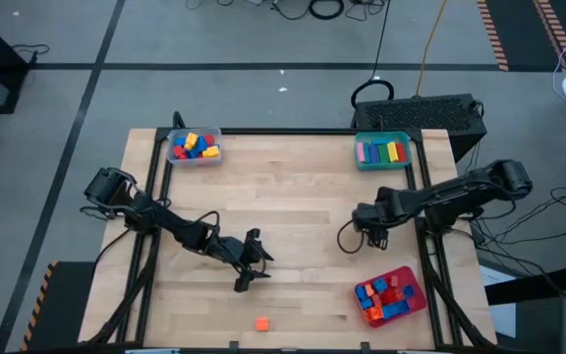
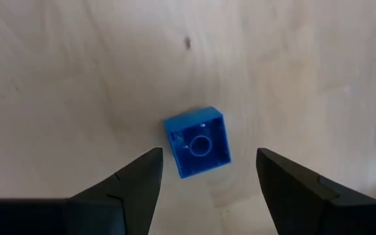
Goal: Sort blocks by size
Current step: Put the small blue game piece into the red bin
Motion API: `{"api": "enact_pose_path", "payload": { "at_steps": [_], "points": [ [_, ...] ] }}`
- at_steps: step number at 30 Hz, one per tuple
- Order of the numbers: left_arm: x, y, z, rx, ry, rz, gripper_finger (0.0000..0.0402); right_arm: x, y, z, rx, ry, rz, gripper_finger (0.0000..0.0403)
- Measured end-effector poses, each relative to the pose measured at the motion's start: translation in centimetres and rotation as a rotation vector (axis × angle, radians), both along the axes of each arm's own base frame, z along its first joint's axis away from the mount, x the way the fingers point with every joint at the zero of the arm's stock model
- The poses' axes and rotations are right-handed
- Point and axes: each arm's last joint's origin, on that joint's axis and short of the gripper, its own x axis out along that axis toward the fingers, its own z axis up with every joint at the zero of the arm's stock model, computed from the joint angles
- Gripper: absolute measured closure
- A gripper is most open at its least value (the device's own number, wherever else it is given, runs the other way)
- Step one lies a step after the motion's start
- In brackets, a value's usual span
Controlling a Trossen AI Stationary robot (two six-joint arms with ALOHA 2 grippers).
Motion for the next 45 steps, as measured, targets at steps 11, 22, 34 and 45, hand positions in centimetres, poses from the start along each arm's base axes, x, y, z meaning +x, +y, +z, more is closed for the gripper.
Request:
{"api": "enact_pose_path", "payload": {
  "at_steps": [11, 22, 34, 45],
  "points": [
    [-0.1, 0.0, -0.2, -0.013, 0.025, 0.012, 0.0159, 1.5, -0.9, -2.7, 0.019, 0.11, 0.04, 0.0169],
    [-0.3, -0.1, -0.4, -0.006, 0.049, 0.007, 0.0159, 1.7, -0.8, -2.9, 0.087, 0.087, -0.075, 0.0273],
    [-0.3, -0.1, -0.3, -0.029, 0.048, 0.021, 0.0159, 1.6, 0.7, 1.7, 0.268, -0.219, -0.162, 0.0293],
    [-0.3, -0.1, -0.3, -0.028, 0.047, 0.021, 0.0159, -0.3, 5.8, 6.7, 0.693, -0.428, -0.169, 0.0287]
  ]
}}
